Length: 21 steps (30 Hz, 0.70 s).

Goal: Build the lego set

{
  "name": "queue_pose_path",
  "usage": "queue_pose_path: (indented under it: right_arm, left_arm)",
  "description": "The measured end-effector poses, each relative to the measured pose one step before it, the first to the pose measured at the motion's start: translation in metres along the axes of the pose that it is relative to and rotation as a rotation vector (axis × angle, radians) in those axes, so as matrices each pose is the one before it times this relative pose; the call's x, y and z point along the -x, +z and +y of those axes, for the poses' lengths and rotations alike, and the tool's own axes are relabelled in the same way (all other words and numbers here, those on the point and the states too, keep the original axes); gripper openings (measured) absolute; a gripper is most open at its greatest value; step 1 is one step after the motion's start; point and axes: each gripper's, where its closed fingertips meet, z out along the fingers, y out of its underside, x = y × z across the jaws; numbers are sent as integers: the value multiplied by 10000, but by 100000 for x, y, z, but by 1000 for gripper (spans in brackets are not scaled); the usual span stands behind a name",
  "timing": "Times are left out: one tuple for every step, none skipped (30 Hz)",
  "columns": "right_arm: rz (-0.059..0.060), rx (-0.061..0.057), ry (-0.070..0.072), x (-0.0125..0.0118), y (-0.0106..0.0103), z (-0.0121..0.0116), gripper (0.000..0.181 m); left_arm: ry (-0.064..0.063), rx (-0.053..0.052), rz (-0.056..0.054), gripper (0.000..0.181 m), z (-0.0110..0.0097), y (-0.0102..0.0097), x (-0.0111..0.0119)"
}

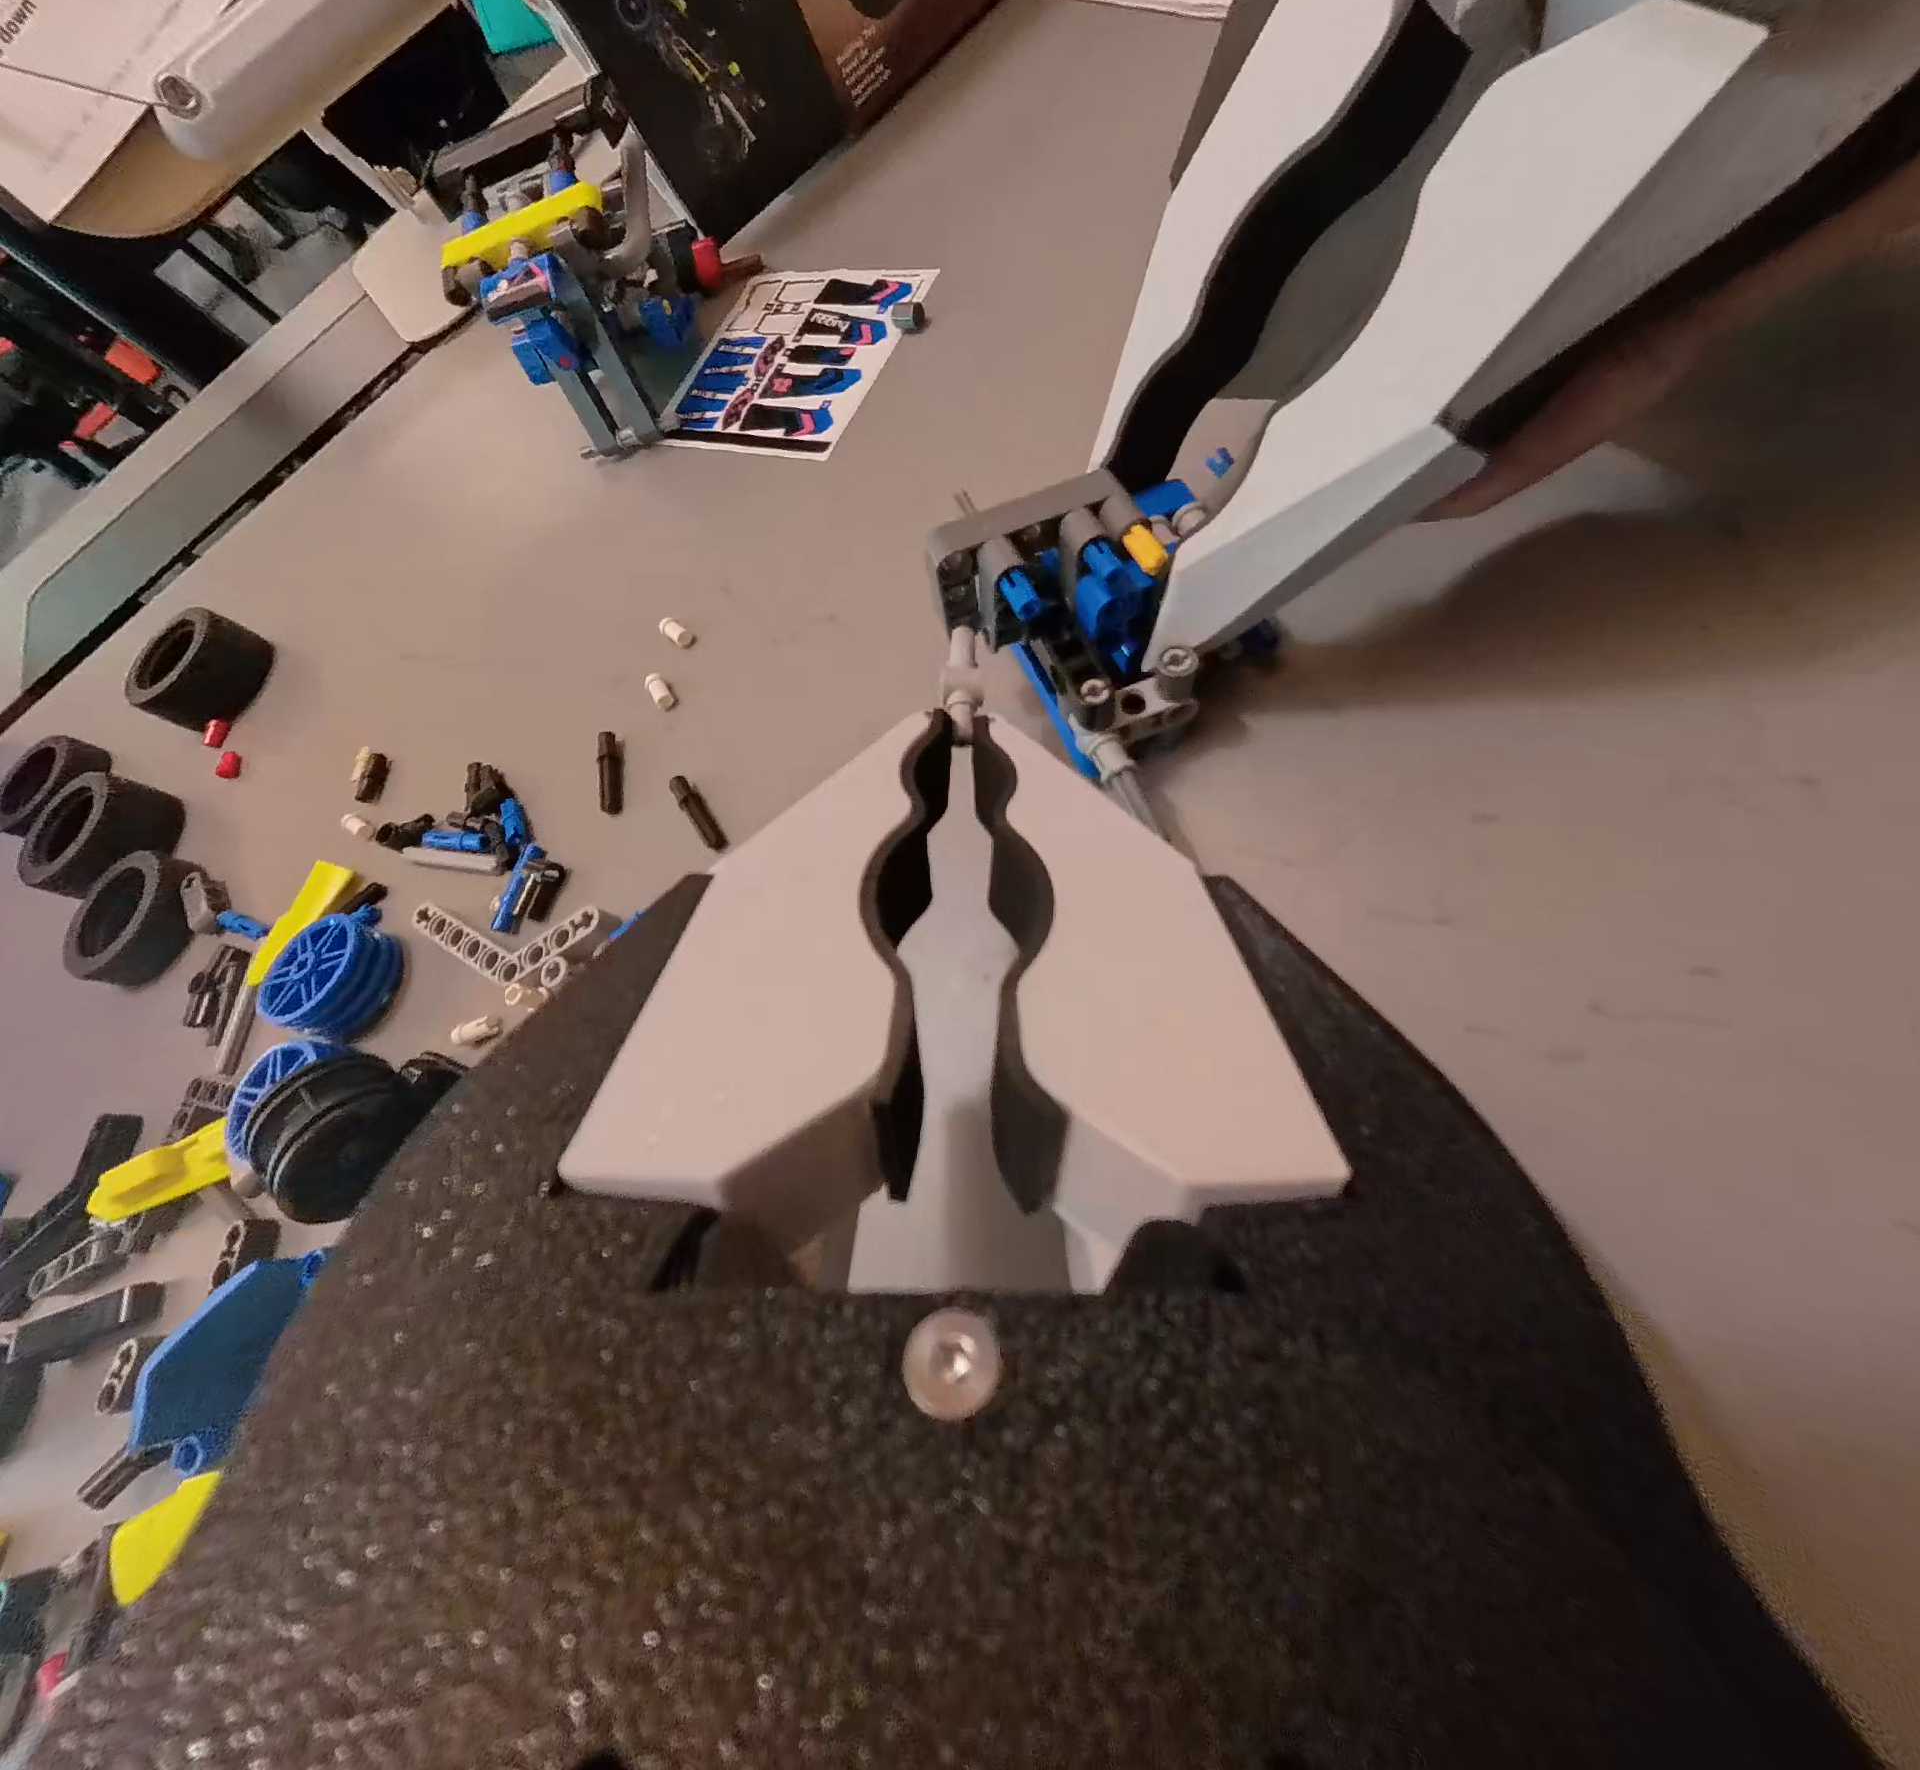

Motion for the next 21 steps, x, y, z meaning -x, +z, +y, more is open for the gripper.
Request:
queue_pose_path:
  right_arm:
    - [50, -22, -28, 10, 6, -10, 25]
    - [20, -19, -18, 49, 25, -12, 25]
    - [22, -22, -27, 31, 21, -23, 25]
    - [43, -28, -10, 13, 9, -19, 25]
    - [30, -18, -27, 39, 8, 2, 25]
    - [30, -1, -22, 23, 13, 0, 25]
    - [45, -9, 35, -19, 6, -13, 25]
    - [25, -8, 3, -13, -3, -5, 25]
    - [8, -12, 5, -18, 7, -2, 25]
    - [12, -7, 36, -22, -2, -3, 25]
    - [28, -12, -5, -13, -2, 4, 25]
    - [45, 3, -12, -31, 2, 13, 26]
    - [56, 24, 5, -44, 6, 1, 26]
    - [63, 19, -35, -32, 6, 7, 25]
    - [70, 24, -89, -31, -9, 19, 25]
    - [52, 30, -102, 7, -1, 28, 25]
    - [61, 47, -94, -1, -11, 22, 25]
    - [67, 48, -94, -19, -6, 30, 25]
    - [69, 33, -89, -28, 3, 22, 25]
    - [33, 23, -31, -27, 3, 11, 26]
    - [-10, 5, -34, 11, 1, 13, 26]
  left_arm:
    - [52, 30, -41, 1, 2, 53, -33]
    - [23, 19, 18, 1, -9, 51, -82]
    - [-27, 28, 5, 1, -5, 60, -10]
    - [-45, 42, -14, 1, 35, 65, 43]
    - [-32, 119, 26, 1, 137, 115, -5]
    - [-45, 57, 13, 1, 46, 93, 16]
    - [-64, -7, 16, 1, -44, 34, 16]
    - [-65, 10, 26, 1, -23, 38, -7]
    - [-57, -11, 8, 1, -52, 30, 20]
    - [-59, -9, -1, 1, -56, 32, -11]
    - [-61, -9, 7, 1, -82, 47, -31]
    - [-25, 16, -15, 1, -51, 55, -38]
    - [36, 36, -44, 1, -11, 70, -36]
    - [100, 38, -65, 1, 19, 54, -36]
    - [142, 49, -91, 1, 45, 42, -34]
    - [166, -4, -109, 1, -11, -3, -6]
    - [155, -57, -105, 1, -77, -38, 21]
    - [46, -107, -44, 1, -143, -76, 10]
    - [-94, -163, 24, 1, -213, -116, 48]
    - [-156, -144, 75, 1, -189, -84, 54]
    - [-109, -24, 78, 1, -29, 17, 21]
